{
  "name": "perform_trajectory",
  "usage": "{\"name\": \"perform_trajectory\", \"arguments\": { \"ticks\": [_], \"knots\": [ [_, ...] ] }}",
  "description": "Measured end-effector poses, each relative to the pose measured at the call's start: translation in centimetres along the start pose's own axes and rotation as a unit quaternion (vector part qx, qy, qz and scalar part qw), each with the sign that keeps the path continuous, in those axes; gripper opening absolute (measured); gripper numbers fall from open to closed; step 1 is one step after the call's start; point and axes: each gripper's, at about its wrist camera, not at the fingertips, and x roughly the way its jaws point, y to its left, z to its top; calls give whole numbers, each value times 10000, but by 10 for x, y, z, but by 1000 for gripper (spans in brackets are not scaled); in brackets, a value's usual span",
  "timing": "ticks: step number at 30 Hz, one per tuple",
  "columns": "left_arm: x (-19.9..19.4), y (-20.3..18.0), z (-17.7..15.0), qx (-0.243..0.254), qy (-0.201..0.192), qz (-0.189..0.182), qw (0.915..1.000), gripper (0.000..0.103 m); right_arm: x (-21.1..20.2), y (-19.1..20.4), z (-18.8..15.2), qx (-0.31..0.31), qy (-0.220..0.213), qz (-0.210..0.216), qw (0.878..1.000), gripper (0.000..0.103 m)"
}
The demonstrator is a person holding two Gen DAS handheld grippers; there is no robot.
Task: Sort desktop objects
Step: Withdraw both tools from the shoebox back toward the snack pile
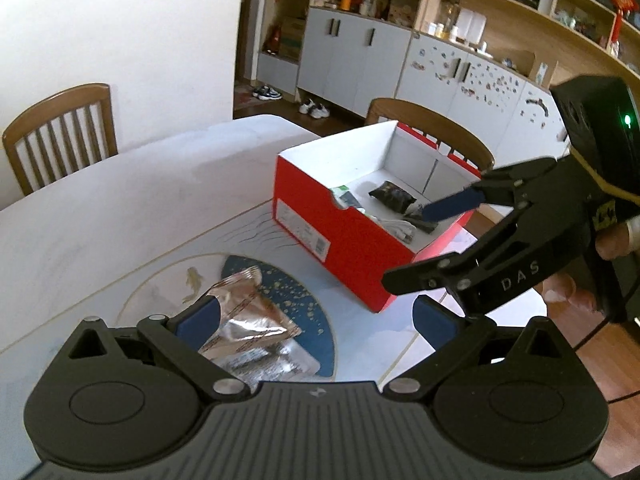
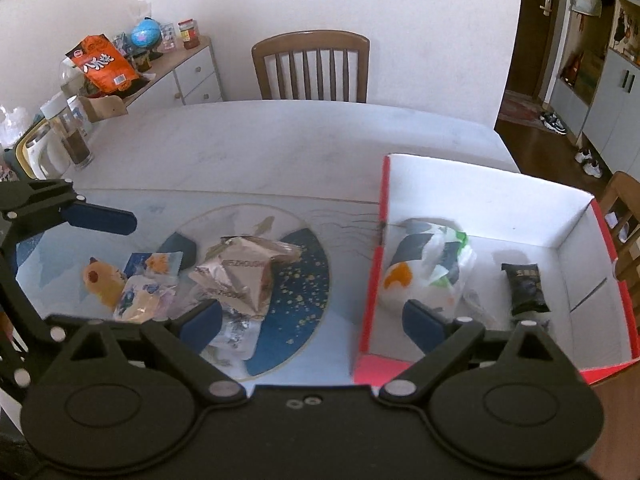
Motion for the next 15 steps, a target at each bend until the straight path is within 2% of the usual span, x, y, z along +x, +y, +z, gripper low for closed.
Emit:
{"name": "perform_trajectory", "arguments": {
  "ticks": [9, 15],
  "knots": [
    [-25, 15, -24, -118, -228, 67, 9996, 103, 7, 31, -10, 46, 53, 24, 10000, 97],
    [-38, 29, -41, -216, -214, -16, 9995, 103, 14, 50, -13, 45, 76, 27, 10000, 97]
  ]
}}
